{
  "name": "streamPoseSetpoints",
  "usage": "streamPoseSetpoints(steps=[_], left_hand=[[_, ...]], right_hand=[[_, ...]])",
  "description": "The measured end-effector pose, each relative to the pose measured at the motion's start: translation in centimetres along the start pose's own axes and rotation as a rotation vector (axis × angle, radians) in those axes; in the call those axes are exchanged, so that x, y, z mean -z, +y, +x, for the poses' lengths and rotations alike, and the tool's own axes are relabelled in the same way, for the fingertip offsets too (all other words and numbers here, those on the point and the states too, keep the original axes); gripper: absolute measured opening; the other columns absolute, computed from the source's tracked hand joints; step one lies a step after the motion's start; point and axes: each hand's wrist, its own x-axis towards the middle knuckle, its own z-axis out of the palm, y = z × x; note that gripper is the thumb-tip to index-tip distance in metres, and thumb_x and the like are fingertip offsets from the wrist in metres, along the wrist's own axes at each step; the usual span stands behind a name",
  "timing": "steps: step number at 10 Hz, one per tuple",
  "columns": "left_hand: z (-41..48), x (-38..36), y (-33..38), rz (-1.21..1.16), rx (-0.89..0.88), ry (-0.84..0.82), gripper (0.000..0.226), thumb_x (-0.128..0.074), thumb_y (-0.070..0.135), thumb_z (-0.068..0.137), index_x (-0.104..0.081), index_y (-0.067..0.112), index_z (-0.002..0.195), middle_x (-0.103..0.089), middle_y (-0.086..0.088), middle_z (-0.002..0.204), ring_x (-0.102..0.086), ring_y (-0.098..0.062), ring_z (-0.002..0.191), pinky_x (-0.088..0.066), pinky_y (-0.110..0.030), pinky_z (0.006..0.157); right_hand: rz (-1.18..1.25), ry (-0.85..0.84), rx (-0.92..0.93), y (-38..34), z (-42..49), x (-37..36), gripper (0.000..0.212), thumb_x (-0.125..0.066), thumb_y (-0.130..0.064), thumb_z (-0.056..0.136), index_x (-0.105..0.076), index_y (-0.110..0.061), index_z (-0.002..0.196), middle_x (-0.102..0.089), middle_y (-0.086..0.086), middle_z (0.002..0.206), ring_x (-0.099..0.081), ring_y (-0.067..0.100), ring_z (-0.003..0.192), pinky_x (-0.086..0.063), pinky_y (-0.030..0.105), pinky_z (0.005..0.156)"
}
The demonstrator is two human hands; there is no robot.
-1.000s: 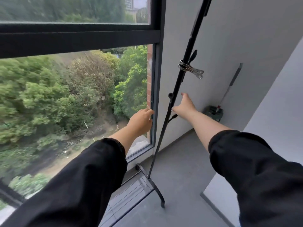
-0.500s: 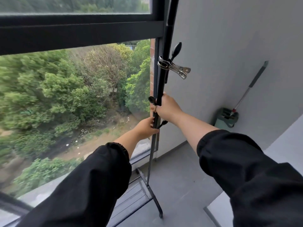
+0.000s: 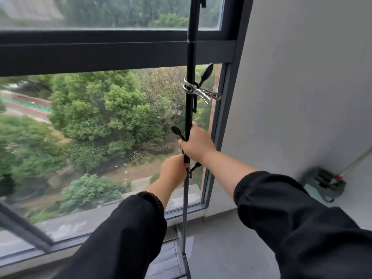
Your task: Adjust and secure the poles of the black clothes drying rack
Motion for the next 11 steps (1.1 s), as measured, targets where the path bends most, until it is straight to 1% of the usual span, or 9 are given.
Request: streamPoseSetpoints(steps=[1,3,4,5,6,7,9,10,11], left_hand=[[0.6,-1.0,0.1,-0.009,0.018,0.039,0.021,-0.043,0.014,0.094,-0.057,0.008,0.109,-0.069,-0.014,0.1,-0.063,-0.036,0.091,-0.044,-0.036,0.067],[0.8,-1.3,0.3,-0.084,0.078,-0.024,0.035,-0.046,0.024,0.095,-0.048,0.017,0.129,-0.068,-0.009,0.113,-0.063,-0.031,0.101,-0.053,-0.037,0.075],[-0.1,-1.0,0.5,-0.089,0.098,-0.018,0.03,-0.049,0.025,0.093,-0.055,0.015,0.121,-0.069,-0.009,0.111,-0.062,-0.031,0.101,-0.049,-0.036,0.076],[-1.2,-0.4,1.2,-0.21,0.147,0.005,0.023,-0.053,0.025,0.091,-0.062,0.009,0.105,-0.07,-0.011,0.103,-0.064,-0.03,0.093,-0.051,-0.037,0.079],[-2.4,0.1,1.5,-0.311,0.17,0.055,0.02,-0.057,0.026,0.089,-0.064,0.012,0.1,-0.072,-0.008,0.096,-0.068,-0.027,0.084,-0.054,-0.042,0.079],[-4.1,1.2,2.0,-0.369,0.187,0.157,0.019,-0.06,0.031,0.088,-0.066,0.014,0.095,-0.074,-0.005,0.088,-0.07,-0.022,0.076,-0.055,-0.042,0.076],[-8.7,4.9,3.5,-0.394,0.147,0.254,0.014,-0.055,0.022,0.092,-0.067,0.016,0.097,-0.075,-0.003,0.087,-0.071,-0.02,0.076,-0.058,-0.041,0.075],[-12.5,7.1,4.1,-0.347,0.104,0.313,0.019,-0.05,0.016,0.093,-0.068,0.015,0.1,-0.075,-0.004,0.093,-0.07,-0.022,0.077,-0.058,-0.042,0.072],[-17.3,9.6,4.4,-0.243,0.041,0.403,0.023,-0.049,0.02,0.095,-0.066,0.013,0.109,-0.075,-0.006,0.093,-0.064,-0.023,0.068,-0.054,-0.035,0.064]], right_hand=[[0.028,-0.006,0.018,0.8,1.0,-0.2,0.058,-0.059,-0.032,0.086,-0.037,-0.007,0.134,-0.065,0.012,0.107,-0.062,0.032,0.1,-0.053,0.039,0.075],[0.04,-0.121,0.037,2.2,1.4,1.0,0.063,-0.056,-0.046,0.086,-0.036,-0.014,0.137,-0.061,0.009,0.125,-0.058,0.032,0.113,-0.051,0.047,0.089],[0.032,-0.18,0.077,2.3,1.2,2.2,0.051,-0.057,-0.047,0.087,-0.046,-0.016,0.127,-0.064,0.005,0.114,-0.061,0.028,0.104,-0.052,0.042,0.084],[0.122,-0.225,0.093,1.9,0.6,3.3,0.02,-0.062,-0.037,0.087,-0.056,-0.02,0.095,-0.063,0.0,0.085,-0.067,0.025,0.082,-0.054,0.038,0.073],[0.246,-0.258,0.047,1.7,-0.4,3.3,0.015,-0.065,-0.028,0.086,-0.059,-0.014,0.088,-0.067,0.007,0.083,-0.071,0.025,0.073,-0.06,0.039,0.069],[0.277,-0.192,0.02,1.8,-2.3,3.0,0.015,-0.061,-0.028,0.087,-0.061,-0.013,0.087,-0.069,0.01,0.084,-0.07,0.028,0.078,-0.058,0.047,0.077],[0.365,-0.057,-0.061,0.1,-7.8,4.4,0.026,-0.052,-0.027,0.092,-0.052,-0.012,0.113,-0.066,0.011,0.105,-0.067,0.027,0.09,-0.054,0.044,0.081],[0.352,-0.001,-0.064,-1.0,-10.8,5.3,0.032,-0.048,-0.02,0.093,-0.049,-0.01,0.123,-0.063,0.011,0.113,-0.062,0.023,0.092,-0.05,0.037,0.075],[0.313,0.045,-0.072,-2.6,-14.7,6.8,0.041,-0.045,-0.014,0.093,-0.044,-0.007,0.133,-0.06,0.013,0.118,-0.054,0.023,0.087,-0.041,0.029,0.066]])
